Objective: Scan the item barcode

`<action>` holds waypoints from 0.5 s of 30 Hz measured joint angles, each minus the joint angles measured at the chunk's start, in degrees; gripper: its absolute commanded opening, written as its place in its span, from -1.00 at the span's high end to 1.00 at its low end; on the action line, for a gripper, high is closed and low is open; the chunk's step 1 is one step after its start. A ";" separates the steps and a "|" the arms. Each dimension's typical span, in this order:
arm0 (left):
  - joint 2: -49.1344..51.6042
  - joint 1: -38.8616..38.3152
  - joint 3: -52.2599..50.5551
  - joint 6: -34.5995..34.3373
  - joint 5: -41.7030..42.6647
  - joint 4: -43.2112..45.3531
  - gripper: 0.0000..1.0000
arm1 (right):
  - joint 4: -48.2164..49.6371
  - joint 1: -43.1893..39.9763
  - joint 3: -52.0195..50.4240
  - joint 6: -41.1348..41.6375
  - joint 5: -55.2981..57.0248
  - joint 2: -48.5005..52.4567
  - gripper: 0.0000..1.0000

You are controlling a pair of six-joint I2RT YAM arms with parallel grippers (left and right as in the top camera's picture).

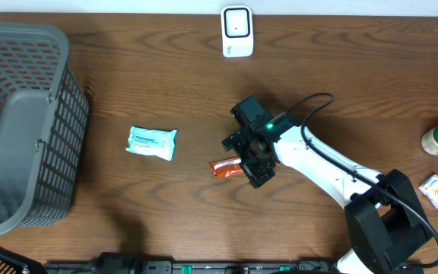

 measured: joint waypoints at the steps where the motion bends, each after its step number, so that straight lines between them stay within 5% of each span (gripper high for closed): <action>1: 0.00 -0.02 0.00 0.00 0.00 0.00 -0.68 | -0.26 0.00 0.00 1.49 1.36 0.00 -0.81; 15: 0.00 0.00 0.00 0.00 0.00 -0.17 -0.68 | -4.94 0.00 0.00 10.60 11.23 1.88 -0.63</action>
